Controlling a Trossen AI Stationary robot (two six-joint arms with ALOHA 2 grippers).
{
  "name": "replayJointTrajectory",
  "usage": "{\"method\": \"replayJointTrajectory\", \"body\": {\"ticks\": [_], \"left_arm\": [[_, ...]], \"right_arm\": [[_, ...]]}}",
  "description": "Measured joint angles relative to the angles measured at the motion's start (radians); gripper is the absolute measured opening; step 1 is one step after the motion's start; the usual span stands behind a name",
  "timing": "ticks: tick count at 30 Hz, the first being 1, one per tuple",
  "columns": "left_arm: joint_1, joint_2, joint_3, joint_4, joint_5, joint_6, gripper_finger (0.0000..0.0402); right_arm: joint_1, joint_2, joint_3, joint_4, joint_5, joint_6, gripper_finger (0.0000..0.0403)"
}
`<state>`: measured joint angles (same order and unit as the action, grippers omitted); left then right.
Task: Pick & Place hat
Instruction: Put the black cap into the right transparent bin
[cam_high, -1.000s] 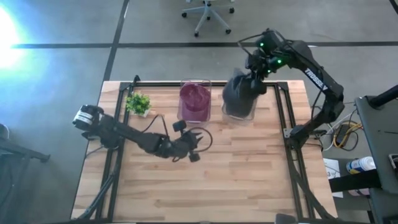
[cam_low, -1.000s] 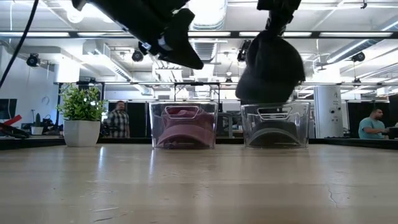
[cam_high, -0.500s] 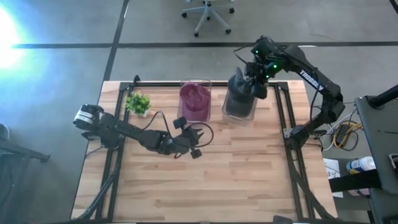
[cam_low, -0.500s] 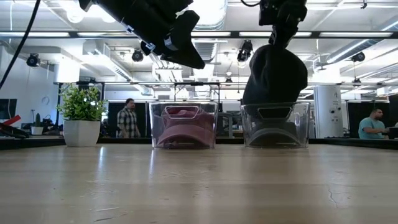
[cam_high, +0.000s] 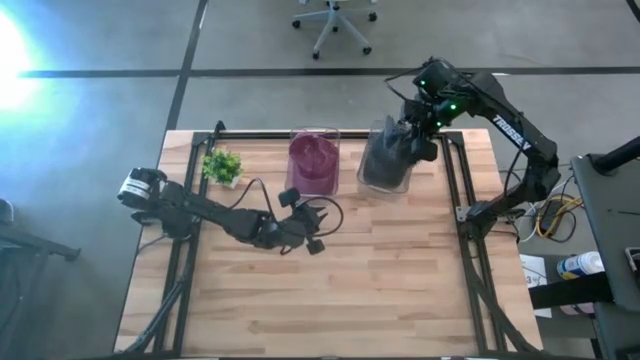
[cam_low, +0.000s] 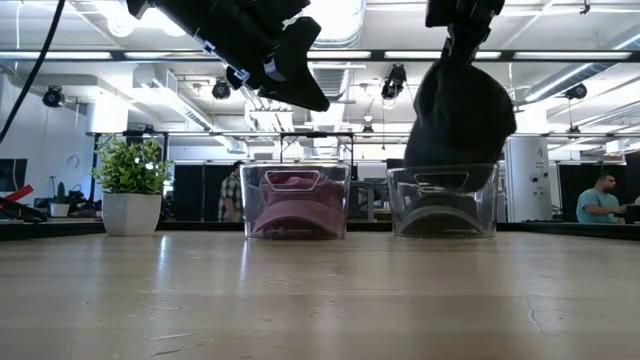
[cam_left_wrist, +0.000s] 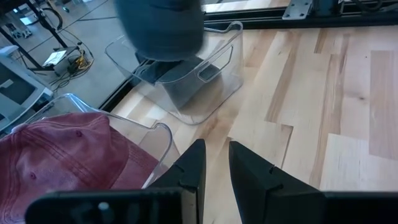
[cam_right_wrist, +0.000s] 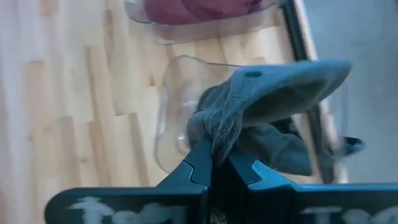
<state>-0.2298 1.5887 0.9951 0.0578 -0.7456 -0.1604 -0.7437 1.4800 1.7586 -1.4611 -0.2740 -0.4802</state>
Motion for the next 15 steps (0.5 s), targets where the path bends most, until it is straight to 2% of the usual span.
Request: {"method": "replayJointTrajectory", "body": {"ticks": [15], "left_arm": [[0.001,0.0,0.0,0.0,0.0,-0.022,0.0065]], "right_arm": [[0.008,0.101,-0.098,-0.017,-0.128,0.023,0.0008]]}}
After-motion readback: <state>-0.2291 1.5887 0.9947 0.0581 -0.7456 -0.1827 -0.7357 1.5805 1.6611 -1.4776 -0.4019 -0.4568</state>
